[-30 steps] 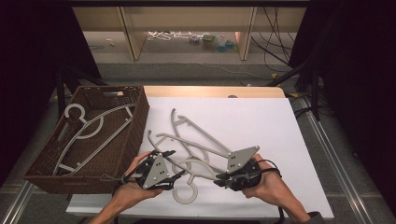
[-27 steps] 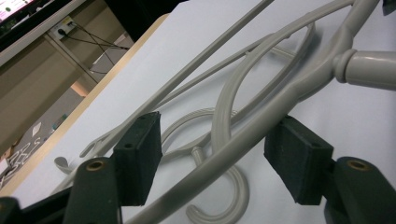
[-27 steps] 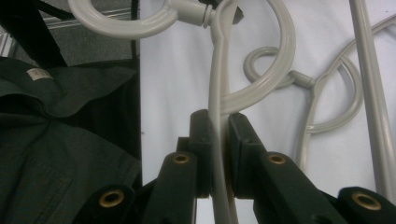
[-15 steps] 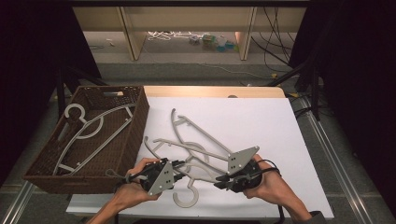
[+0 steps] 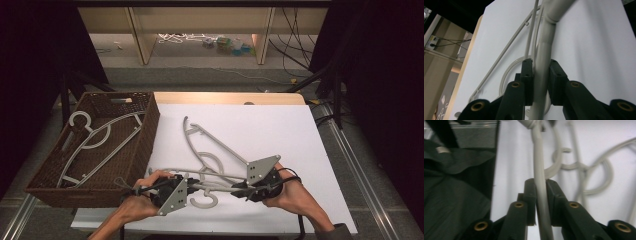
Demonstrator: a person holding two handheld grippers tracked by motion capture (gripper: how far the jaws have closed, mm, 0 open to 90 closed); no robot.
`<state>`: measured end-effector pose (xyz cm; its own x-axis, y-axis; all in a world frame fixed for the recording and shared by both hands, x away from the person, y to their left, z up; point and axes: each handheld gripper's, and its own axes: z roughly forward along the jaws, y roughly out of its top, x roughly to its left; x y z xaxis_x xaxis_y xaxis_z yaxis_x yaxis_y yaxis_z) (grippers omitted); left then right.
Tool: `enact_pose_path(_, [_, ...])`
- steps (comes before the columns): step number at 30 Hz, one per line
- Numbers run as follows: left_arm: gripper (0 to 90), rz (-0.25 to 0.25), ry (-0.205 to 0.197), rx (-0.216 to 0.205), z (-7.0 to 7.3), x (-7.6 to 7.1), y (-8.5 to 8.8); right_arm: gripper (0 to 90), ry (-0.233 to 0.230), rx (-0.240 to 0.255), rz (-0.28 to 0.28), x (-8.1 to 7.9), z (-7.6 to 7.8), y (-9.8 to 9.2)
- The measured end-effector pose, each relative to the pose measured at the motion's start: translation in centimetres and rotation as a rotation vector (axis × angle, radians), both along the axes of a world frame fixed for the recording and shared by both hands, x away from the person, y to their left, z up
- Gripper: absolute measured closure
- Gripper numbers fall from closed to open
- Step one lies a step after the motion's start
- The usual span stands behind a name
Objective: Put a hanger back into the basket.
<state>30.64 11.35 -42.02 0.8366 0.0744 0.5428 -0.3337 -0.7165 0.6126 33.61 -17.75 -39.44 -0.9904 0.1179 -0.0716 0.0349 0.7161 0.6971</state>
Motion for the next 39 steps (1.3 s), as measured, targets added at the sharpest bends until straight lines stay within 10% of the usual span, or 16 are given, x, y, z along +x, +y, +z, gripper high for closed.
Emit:
enact_pose_path(8, [79.3, 0.083, 0.020, -0.051, 1.4, 0.6, 0.6, 40.4, -0.087, 0.154, -0.262, 0.7, 1.2, -0.6])
enact_pose_path(17, [79.3, 0.281, 0.244, -0.175, 2.6, 2.8, 1.4, 25.3, -0.146, 0.344, -0.464, 0.4, 2.7, -2.1])
enact_pose_path(23, [79.3, 0.403, 0.422, -0.384, 4.1, 4.7, 3.5, 22.6, -0.177, 0.404, -0.514, -0.5, 2.8, -2.7])
enact_pose_path(32, [79.3, 0.480, 0.585, -0.543, 7.5, 5.4, 5.6, 21.2, -0.169, 0.449, -0.530, -2.1, 1.0, -2.9])
enact_pose_path(39, [79.3, 0.481, 0.634, -0.595, 9.1, 5.6, 6.5, 19.9, -0.147, 0.461, -0.560, -2.8, -0.2, -3.1])
